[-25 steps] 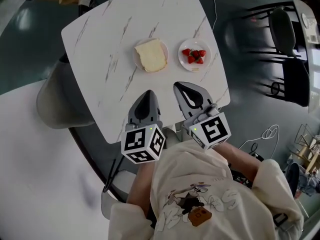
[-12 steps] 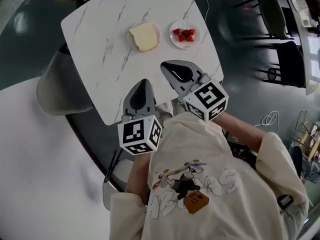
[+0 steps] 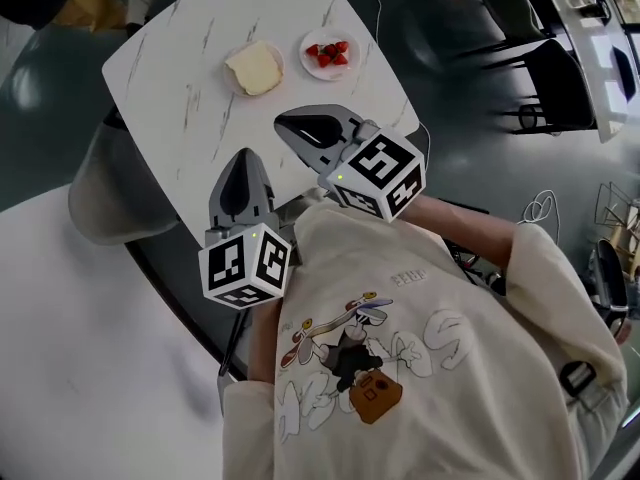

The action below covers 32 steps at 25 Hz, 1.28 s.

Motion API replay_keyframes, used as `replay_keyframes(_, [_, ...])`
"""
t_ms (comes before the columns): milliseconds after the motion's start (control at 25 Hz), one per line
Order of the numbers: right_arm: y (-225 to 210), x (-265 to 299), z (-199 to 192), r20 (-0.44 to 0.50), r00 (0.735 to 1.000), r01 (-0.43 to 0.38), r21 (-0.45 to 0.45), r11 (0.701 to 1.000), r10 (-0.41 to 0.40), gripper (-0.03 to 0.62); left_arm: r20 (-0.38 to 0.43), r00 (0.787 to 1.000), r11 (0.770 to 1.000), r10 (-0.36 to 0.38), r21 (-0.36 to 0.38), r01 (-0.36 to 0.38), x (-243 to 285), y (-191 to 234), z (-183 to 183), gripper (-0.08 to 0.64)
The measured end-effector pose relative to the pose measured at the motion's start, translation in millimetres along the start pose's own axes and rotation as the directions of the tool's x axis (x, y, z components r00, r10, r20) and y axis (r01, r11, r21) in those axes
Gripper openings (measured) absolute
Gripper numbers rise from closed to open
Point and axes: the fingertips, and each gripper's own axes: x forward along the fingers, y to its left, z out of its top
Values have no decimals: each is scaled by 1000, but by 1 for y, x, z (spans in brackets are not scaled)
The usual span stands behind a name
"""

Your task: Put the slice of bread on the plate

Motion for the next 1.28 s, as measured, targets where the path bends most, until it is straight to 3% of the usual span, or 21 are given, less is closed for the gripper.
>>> replay_keyframes(280, [8, -10, 19, 26, 999, -37, 18, 999, 36, 6, 24, 999, 998, -47, 33, 46, -14, -11, 3, 9])
replay_keyframes(520, [8, -23, 33, 92, 996, 24, -1, 1000, -23, 6, 10, 997, 996, -80, 45, 79, -22, -19, -4, 9])
replay_keyframes(800, [31, -53, 17, 181, 966, 188, 14, 982, -187, 6, 0, 997, 997, -74, 36, 74, -31, -18, -9, 9])
replay_keyframes(1040, [28, -60, 13, 183, 960, 211, 21, 977, -211, 6, 19, 998, 996, -56, 77, 55, -35, -19, -12, 9])
replay_keyframes(1280, [32, -61, 7, 173, 965, 197, 20, 980, -198, 6, 19, 998, 996, -57, 65, 56, -39, -21, -20, 9])
